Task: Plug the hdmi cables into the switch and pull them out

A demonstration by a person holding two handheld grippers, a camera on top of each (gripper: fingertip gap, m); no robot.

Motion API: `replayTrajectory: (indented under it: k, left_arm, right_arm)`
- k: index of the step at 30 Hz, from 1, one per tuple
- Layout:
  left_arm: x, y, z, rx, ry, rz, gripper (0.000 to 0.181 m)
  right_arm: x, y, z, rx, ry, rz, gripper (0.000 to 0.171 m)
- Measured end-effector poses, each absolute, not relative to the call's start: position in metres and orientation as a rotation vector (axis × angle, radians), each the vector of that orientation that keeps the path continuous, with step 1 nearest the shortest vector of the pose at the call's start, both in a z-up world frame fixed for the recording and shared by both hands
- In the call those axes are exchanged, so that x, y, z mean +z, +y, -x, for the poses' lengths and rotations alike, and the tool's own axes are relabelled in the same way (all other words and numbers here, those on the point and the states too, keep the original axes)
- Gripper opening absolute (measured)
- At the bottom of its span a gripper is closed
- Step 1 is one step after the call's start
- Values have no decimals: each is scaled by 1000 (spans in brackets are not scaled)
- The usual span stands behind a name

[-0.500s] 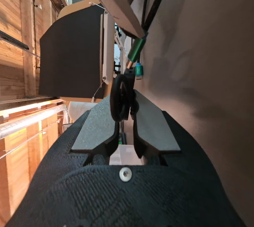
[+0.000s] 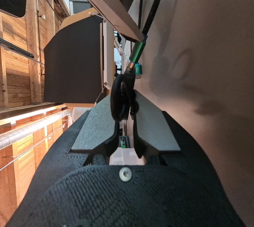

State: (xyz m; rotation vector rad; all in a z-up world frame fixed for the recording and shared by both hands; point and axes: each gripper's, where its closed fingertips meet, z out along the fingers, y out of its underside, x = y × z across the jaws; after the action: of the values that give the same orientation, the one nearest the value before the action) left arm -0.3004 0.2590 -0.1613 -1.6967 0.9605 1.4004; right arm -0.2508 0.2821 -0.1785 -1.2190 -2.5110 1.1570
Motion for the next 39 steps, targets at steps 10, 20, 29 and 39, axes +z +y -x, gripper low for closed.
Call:
replayTrajectory:
  k: [10,20,29,39]
  left_arm:
    - [-168,254,282,1304,1041,1670,13]
    - [-160,255,282,1369,1033,1620,13]
    - [-156,255,280,1386,1028,1586,14]
    - [-157,255,279,1395,1044,1584,14]
  right_arm:
    - [-178,272,229,1305,-2683,1203,12]
    - [-180,278,232,1390,-2647,1366,12]
    - [-173,275,227,1546,-2654,1415,11]
    - [-171,276,227,1624,-2637,1475,9]
